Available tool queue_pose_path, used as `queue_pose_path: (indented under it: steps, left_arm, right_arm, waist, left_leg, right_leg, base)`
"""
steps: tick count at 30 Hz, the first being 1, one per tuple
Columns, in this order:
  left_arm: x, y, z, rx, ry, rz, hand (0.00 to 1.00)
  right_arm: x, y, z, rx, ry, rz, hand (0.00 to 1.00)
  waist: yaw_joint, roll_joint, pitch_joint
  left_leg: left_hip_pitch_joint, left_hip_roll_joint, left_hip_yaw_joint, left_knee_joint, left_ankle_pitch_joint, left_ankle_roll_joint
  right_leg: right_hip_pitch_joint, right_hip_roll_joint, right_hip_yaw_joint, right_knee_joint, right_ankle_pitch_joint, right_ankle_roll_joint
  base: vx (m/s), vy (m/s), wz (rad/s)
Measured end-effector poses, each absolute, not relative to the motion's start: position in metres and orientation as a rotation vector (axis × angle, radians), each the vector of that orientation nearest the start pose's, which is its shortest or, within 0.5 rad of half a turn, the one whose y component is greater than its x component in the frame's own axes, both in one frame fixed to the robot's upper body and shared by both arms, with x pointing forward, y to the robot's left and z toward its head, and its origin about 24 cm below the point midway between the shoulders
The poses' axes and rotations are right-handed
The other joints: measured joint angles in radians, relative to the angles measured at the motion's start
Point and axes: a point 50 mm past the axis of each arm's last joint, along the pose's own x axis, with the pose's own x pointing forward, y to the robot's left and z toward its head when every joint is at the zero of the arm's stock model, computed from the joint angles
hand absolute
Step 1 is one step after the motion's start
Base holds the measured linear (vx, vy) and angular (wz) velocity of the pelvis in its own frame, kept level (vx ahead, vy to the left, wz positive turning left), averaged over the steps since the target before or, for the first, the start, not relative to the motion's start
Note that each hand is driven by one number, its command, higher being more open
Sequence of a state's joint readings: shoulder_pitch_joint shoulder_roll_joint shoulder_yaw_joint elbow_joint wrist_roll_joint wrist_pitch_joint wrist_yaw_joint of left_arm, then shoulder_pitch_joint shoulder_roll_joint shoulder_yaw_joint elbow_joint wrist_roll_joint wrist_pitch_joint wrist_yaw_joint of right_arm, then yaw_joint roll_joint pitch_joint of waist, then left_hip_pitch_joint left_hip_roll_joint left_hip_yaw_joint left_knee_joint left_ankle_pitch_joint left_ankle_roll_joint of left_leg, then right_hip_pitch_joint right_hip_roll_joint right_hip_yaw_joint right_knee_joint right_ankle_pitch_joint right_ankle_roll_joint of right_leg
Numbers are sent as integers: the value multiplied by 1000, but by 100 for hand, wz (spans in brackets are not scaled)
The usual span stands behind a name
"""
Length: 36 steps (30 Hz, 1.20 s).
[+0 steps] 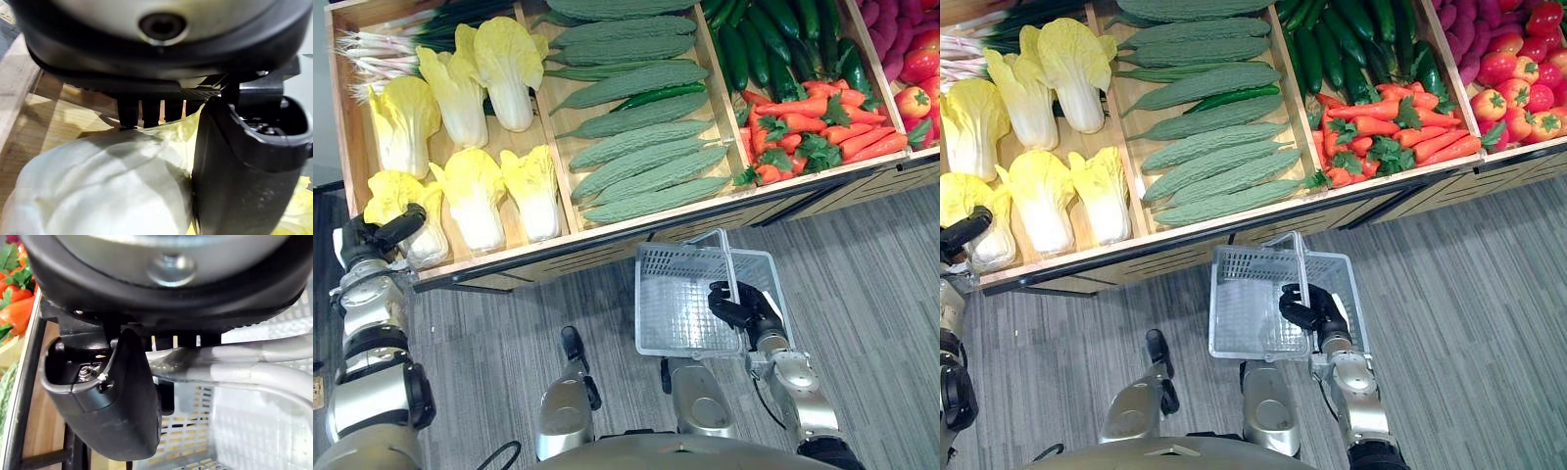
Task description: Pick vegetable in the basket
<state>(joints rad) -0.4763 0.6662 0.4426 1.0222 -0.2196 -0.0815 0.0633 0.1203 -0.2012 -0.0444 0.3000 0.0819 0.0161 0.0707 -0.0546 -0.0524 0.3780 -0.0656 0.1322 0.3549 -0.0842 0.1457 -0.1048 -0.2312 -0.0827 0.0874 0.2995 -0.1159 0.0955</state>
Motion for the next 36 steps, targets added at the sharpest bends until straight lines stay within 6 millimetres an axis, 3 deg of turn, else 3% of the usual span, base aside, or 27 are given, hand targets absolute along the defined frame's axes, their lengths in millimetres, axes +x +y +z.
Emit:
queue_pose_path:
  steps: [10,16,20,23,27,31,36]
  left_arm:
    - [268,407,64,66,211,726,0]
    - [272,401,64,49,222,678,0]
    - [268,395,59,29,244,622,0]
    - [260,393,56,8,251,599,0]
    - [263,383,73,12,153,527,0]
    - [268,374,94,1,46,479,0]
    - [265,368,105,25,-17,453,0]
  right_arm:
    - [203,-220,-46,-92,437,-69,0]
    - [196,-245,-44,-78,449,-178,0]
    - [179,-271,-48,-63,484,-292,0]
    - [161,-293,-53,-39,519,-399,0]
    - [133,-322,-55,-1,546,-559,0]
    - [103,-344,-54,14,563,-692,0]
    - [75,-365,-52,51,567,-845,0]
  waist:
    - [-6,9,4]
    - [-10,15,0]
    - [-13,15,-24]
    - [-29,5,-78]
    - [-34,-5,-126]
    - [-35,7,-194]
    - [-58,48,-258]
  left_leg:
    - [6,-1,-14,0,0,2]
    - [28,-3,-39,0,-4,4]
    - [40,-6,-53,0,-13,3]
    - [42,-9,-60,0,-21,4]
    - [71,-15,-58,0,-38,4]
    - [76,-17,-57,-1,-48,2]
    - [93,-14,-52,-6,-52,0]
  right_leg:
    - [25,-3,-15,-8,-1,-1]
    - [76,-8,-46,-43,0,0]
    - [113,-12,-62,-75,1,1]
    - [137,-15,-72,-97,3,4]
    - [176,-20,-71,-120,4,5]
    - [188,-21,-69,-134,4,5]
    - [208,-18,-63,-144,3,5]
  base:
    - [10,-1,3]
    - [24,-3,13]
    - [72,5,11]
    - [109,4,9]
    - [81,15,0]
    - [39,5,-1]
    - [-1,-6,-3]
